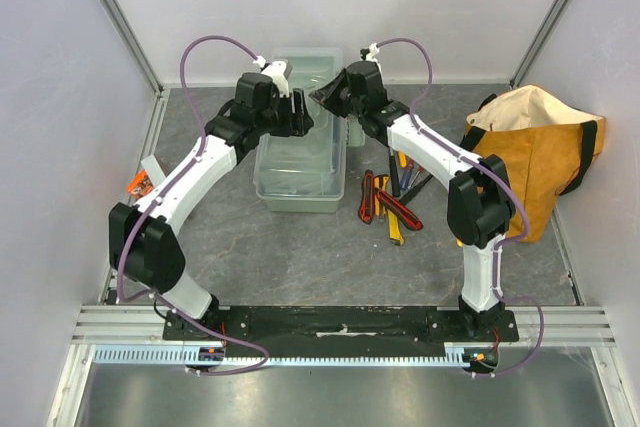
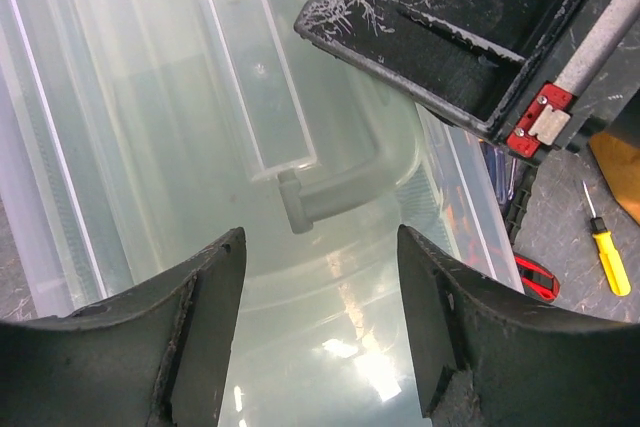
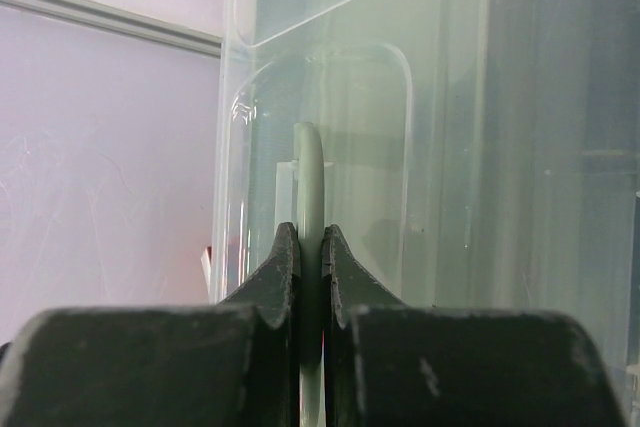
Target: Pack the tool kit
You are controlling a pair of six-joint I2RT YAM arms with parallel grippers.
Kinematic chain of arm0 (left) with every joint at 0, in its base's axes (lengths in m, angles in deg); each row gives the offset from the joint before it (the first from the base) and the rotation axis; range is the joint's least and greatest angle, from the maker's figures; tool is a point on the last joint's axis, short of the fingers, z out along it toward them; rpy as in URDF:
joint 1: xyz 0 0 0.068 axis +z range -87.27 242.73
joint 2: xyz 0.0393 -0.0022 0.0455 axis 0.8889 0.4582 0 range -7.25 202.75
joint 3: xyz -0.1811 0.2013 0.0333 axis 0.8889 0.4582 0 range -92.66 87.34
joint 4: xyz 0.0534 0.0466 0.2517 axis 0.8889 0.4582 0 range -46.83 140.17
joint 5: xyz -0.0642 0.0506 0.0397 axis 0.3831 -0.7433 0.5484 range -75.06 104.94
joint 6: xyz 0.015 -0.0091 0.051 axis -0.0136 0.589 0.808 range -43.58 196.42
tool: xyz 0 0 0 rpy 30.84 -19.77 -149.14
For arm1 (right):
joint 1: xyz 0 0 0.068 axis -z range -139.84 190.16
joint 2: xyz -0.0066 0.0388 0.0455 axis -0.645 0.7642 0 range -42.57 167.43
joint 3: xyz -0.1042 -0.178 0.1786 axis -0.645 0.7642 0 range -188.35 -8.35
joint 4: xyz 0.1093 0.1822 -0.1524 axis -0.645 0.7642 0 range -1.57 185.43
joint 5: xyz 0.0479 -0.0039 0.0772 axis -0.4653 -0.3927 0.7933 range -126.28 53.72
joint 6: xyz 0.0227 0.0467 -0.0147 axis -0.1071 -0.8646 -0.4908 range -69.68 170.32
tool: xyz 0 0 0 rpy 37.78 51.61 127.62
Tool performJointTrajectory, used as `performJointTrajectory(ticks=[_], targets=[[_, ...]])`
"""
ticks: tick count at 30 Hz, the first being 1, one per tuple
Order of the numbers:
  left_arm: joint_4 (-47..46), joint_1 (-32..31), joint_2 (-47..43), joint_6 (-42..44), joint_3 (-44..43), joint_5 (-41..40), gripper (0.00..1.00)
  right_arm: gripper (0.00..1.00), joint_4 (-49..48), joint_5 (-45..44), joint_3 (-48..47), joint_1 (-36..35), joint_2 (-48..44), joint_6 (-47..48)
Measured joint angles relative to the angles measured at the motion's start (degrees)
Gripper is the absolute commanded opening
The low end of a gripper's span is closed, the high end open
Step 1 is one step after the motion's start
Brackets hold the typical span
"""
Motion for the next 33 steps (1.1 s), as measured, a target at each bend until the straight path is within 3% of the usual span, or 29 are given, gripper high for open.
performJointTrajectory(ticks=[9,17,22,25,28,31,33], targets=[[-3.21,0.0,-1.57,0.02,3.32,-0.02,0.56,0.0,-11.8,-4.15,7.39,-0.59,-1.53,-1.29],[-4.44,0.28,-1.66,0.04,4.26,-0.02,0.45,0.0,-15.98,-6.67,9.66,-1.14,-2.08,-0.44],[-4.48,0.7,-1.81,0.02,4.37,-0.02,0.45,0.0,-16.0,-6.34,9.66,-0.94,-2.05,-0.48],[-4.04,1.25,-2.32,0.0,4.37,-0.11,0.53,0.01,-14.99,-4.39,8.85,-0.31,-1.77,-0.55],[-3.34,1.92,-3.41,-0.02,4.37,-0.24,0.59,0.08,-13.97,-2.62,7.06,0.57,-0.68,-0.52],[-2.38,2.73,-4.76,-0.04,4.28,-0.31,0.61,0.08,-13.73,-1.03,6.14,1.33,0.02,-0.63],[-2.16,3.02,-4.85,-0.09,3.76,-0.26,0.61,0.14,-13.73,-0.46,6.1,1.51,0.09,-0.94]])
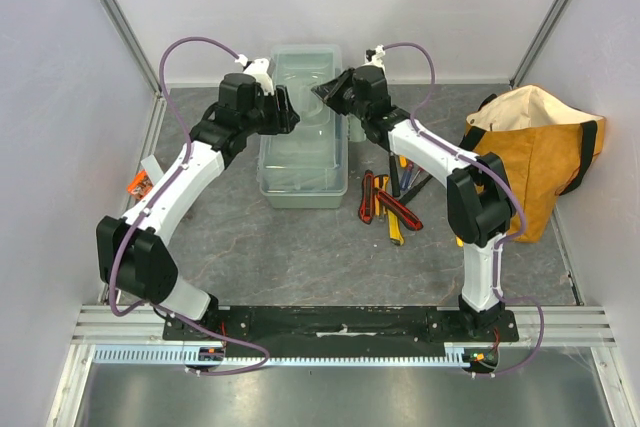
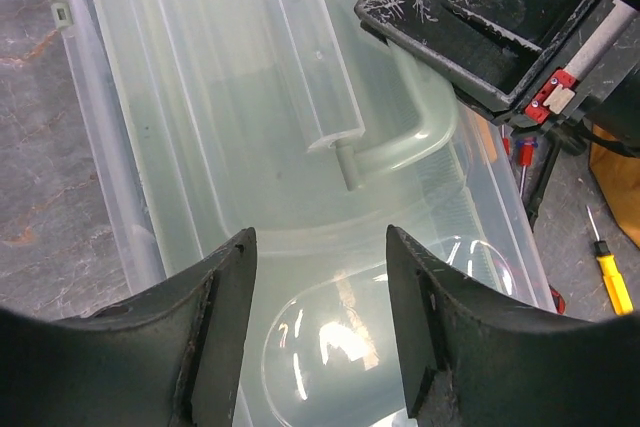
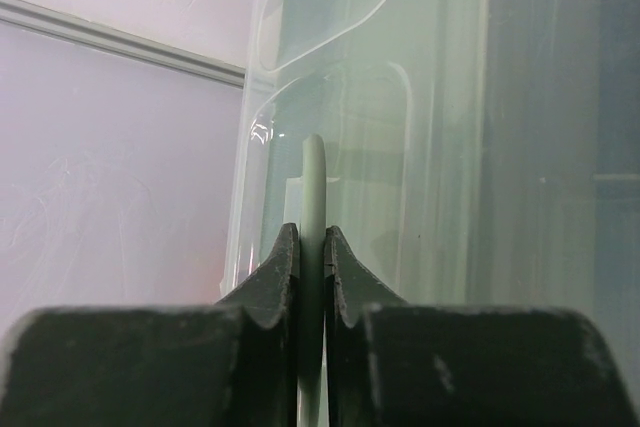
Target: Pack the tool kit
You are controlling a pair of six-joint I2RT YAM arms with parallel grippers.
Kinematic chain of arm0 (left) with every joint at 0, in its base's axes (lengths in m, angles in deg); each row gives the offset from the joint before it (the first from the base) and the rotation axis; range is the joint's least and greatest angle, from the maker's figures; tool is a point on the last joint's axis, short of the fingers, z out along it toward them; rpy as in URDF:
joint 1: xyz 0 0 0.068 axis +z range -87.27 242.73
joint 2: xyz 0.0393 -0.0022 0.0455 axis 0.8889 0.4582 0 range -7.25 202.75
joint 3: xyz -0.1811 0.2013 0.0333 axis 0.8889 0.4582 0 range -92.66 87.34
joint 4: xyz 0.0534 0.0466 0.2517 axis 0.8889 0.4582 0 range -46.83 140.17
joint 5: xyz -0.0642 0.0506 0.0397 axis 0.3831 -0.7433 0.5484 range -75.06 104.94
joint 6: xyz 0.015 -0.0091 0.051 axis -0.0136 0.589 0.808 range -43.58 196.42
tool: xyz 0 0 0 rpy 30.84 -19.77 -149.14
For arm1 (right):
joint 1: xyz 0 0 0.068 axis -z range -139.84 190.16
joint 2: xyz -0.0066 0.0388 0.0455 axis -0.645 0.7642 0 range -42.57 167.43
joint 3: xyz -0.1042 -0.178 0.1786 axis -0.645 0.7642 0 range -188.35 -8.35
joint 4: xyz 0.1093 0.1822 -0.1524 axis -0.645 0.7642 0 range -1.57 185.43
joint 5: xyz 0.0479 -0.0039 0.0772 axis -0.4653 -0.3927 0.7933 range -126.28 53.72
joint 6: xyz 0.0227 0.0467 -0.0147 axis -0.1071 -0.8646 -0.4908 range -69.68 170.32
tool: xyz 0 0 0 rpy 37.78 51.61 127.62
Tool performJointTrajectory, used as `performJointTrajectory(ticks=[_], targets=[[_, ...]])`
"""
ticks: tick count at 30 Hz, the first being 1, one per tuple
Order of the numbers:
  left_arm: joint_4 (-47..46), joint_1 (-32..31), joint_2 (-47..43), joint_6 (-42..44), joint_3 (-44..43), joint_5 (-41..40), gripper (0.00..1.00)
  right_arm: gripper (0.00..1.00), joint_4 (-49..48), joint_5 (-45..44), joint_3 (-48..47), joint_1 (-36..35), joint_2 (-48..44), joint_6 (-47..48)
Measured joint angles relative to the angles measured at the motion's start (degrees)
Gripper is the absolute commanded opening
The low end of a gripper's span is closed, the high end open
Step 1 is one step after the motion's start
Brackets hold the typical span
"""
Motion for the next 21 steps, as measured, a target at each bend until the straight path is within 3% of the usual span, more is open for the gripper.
performJointTrajectory(ticks=[2,8,11,21], targets=[[0.2,0.09,0.02,-0.11,-0.26,0.11,0.61,0.2,-0.07,0.28,-0.13,0.02,0.11,-0.15],[0.44,0.09,0.09,-0.76,-1.14,0.44,0.65,0.52,-1.46,-0.79,-0.72,0.13,0.2,1.77],[0.59,0.09,0.33,-1.11,-1.84,0.9,0.66,0.64,-2.4,-1.46,-1.01,0.68,0.2,3.04],[-0.35,0.13,5.75,-2.16,-7.19,8.57,0.68,0.66,-3.04,2.78,-1.49,1.42,0.2,4.07]])
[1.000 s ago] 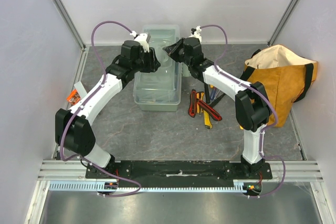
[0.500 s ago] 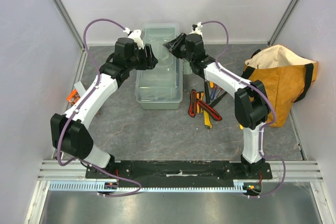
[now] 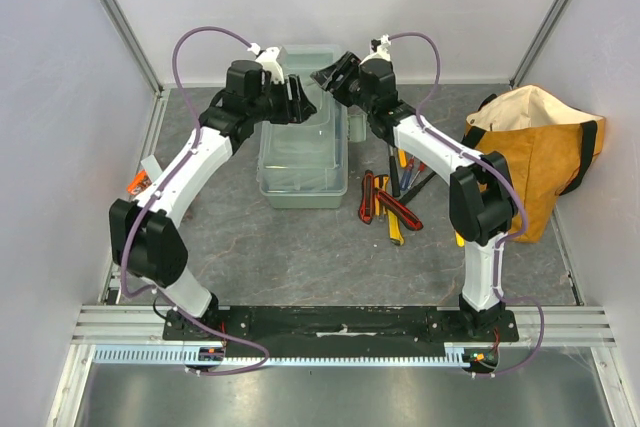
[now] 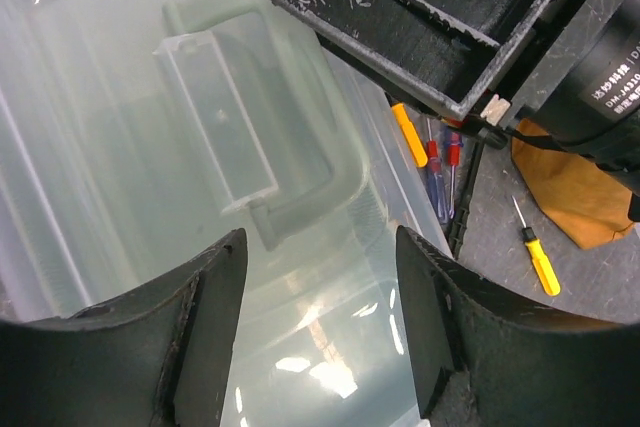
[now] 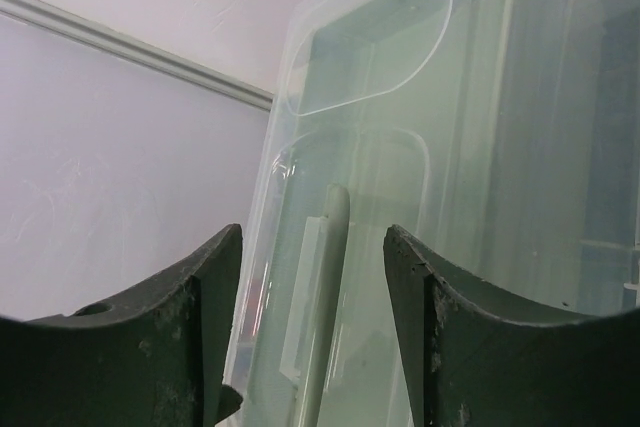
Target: Pack the tool kit
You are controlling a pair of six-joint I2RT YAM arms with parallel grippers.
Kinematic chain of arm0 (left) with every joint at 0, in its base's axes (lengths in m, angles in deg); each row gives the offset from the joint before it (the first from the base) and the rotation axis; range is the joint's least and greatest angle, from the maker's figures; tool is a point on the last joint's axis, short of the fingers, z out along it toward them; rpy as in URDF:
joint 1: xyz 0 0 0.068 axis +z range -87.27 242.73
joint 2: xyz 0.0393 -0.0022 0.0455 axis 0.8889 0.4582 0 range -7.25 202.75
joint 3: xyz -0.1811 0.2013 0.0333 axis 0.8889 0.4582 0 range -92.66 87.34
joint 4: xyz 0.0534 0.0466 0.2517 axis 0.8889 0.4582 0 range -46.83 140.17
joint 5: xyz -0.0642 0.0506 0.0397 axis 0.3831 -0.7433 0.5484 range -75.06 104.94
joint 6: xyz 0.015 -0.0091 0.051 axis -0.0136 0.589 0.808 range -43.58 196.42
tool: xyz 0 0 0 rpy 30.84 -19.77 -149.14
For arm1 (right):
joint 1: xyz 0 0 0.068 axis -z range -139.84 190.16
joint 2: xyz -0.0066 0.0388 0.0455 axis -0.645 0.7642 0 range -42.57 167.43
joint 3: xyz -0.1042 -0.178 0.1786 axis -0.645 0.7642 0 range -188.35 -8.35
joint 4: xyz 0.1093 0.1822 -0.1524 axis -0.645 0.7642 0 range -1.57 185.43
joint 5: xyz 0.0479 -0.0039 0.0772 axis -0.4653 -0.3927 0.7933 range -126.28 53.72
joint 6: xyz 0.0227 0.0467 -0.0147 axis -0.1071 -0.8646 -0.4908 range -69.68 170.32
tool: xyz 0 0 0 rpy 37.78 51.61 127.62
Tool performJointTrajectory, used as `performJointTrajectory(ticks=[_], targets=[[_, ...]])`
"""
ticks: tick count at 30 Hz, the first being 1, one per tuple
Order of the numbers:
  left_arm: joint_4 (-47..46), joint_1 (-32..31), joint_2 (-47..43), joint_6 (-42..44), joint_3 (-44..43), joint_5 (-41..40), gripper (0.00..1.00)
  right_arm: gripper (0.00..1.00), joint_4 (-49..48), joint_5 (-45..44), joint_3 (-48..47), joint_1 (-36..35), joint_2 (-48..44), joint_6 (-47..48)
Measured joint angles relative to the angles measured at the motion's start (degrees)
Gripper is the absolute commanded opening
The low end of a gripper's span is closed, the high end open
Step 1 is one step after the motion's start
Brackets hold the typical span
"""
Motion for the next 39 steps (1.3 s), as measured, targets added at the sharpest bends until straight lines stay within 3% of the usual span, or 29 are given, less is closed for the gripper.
performJointTrajectory(ticks=[5,13,17,24,29,35,39], targets=[[-1.05,-0.35,2.1,0.0,-0.83,1.44,0.74,0.75,0.72,0.57,0.0,0.33,-0.42,-0.5],[-1.53,-5.81,4.5,5.68,-5.55,-6.14,0.75,0.75,6.34,-1.07,2.05,2.97,-4.35,-0.81],[-0.74,-8.9,7.74,9.25,-11.04,-12.33,0.76,0.75,9.81,-2.93,5.97,5.38,-6.47,-0.52],[3.23,-14.73,15.06,16.35,-19.39,-31.12,0.75,0.75,13.42,-4.52,12.98,7.34,-8.26,-0.39],[8.26,-16.39,19.41,18.16,-22.97,-38.91,0.66,0.75,13.94,-4.74,14.88,7.8,-9.49,-0.39],[12.07,-16.33,21.24,18.53,-26.49,-42.18,0.5,0.73,13.94,-4.74,15.72,8.48,-9.9,-0.39],[14.12,-16.26,22.67,18.6,-28.83,-44.28,0.47,0.73,14.08,-4.74,15.93,8.7,-9.9,-0.46]])
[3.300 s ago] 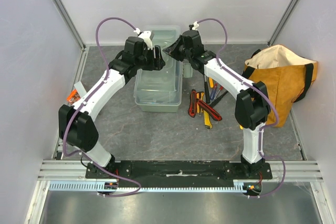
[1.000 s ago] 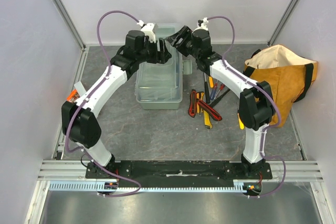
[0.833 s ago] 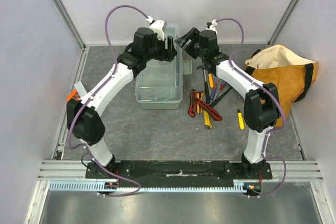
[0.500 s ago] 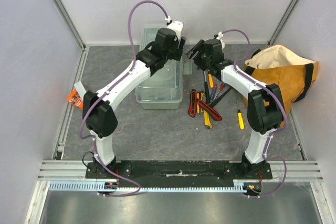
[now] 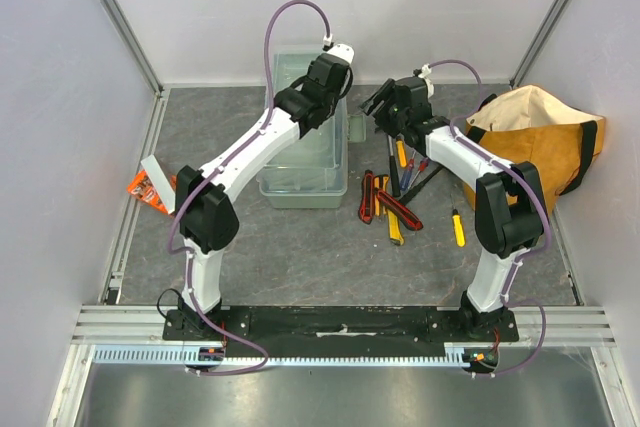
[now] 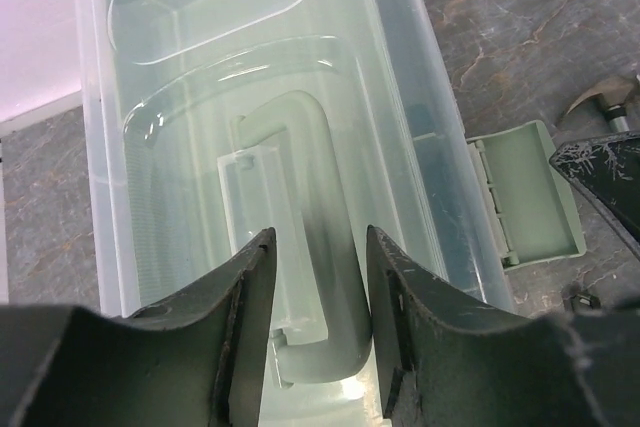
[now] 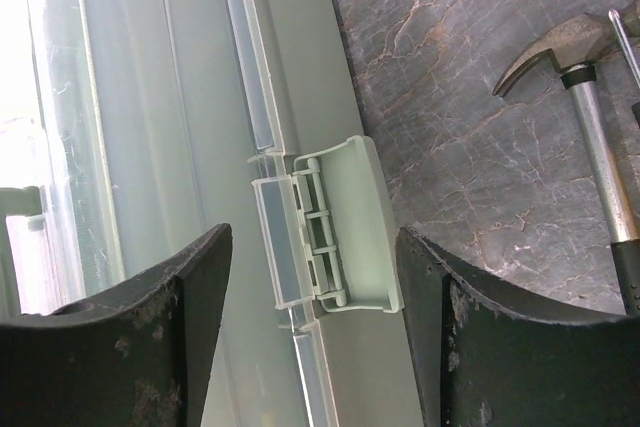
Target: Pack the tool kit
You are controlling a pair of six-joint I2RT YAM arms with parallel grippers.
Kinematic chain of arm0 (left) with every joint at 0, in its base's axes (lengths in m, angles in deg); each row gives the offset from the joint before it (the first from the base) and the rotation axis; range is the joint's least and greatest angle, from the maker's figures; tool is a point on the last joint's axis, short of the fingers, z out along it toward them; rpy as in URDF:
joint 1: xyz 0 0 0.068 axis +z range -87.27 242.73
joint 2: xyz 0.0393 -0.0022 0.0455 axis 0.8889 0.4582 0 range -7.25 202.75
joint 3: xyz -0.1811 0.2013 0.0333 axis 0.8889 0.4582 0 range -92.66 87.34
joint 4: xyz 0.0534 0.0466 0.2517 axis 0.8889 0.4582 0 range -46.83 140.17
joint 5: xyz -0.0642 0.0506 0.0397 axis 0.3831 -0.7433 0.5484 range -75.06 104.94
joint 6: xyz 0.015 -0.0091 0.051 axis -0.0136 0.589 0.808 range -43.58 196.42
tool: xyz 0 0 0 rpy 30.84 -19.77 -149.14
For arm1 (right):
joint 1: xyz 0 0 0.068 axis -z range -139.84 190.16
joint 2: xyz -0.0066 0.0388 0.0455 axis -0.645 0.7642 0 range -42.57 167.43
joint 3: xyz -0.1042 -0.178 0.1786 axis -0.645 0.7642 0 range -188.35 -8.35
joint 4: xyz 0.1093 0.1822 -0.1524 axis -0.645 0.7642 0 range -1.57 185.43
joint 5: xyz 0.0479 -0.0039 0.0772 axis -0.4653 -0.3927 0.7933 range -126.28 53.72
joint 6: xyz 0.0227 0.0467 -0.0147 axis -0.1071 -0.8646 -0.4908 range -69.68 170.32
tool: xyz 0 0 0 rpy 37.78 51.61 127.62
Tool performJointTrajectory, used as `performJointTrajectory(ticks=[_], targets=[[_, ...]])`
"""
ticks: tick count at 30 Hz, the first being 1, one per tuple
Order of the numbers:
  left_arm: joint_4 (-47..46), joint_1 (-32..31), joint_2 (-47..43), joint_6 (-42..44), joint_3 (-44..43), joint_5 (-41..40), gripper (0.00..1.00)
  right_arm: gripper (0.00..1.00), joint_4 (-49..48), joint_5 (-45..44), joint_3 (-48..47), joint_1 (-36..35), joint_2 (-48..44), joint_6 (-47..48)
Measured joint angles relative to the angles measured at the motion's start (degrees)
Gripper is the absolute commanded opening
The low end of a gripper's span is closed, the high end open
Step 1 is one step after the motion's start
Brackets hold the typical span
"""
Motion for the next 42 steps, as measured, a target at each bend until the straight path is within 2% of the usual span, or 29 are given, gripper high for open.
performJointTrajectory(ticks=[2,7,10,14,17,26,36,42], targets=[[0.96,-0.04,0.55,0.0,-0.79,-0.9,0.44,0.72,0.02,0.04,0.0,0.13,0.0,-0.09],[2.58,-0.26,1.22,-0.15,-2.29,-1.44,0.24,0.71,0.04,0.35,0.02,0.35,0.0,-0.15],[4.42,-0.13,1.44,-1.25,-3.74,-2.29,0.19,0.71,0.04,0.57,0.17,0.39,0.0,-0.15],[6.21,1.09,1.44,-3.3,-5.16,-2.86,0.02,0.7,0.09,0.63,0.81,0.39,0.0,-0.15],[6.82,2.62,1.22,-5.01,-5.99,-2.25,0.02,0.7,0.15,0.66,0.96,0.39,0.0,-0.15],[8.07,7.76,-1.6,-14.51,-5.05,8.39,0.02,0.7,0.11,0.92,1.14,0.39,0.0,-0.15],[0.26,13.25,-9.66,-21.64,7.48,18.6,0.02,0.7,0.11,1.07,1.14,0.55,0.0,-0.15],[-1.46,16.5,-13.31,-24.5,12.02,22.86,0.02,0.7,0.11,1.09,1.14,1.16,-0.02,-0.15]])
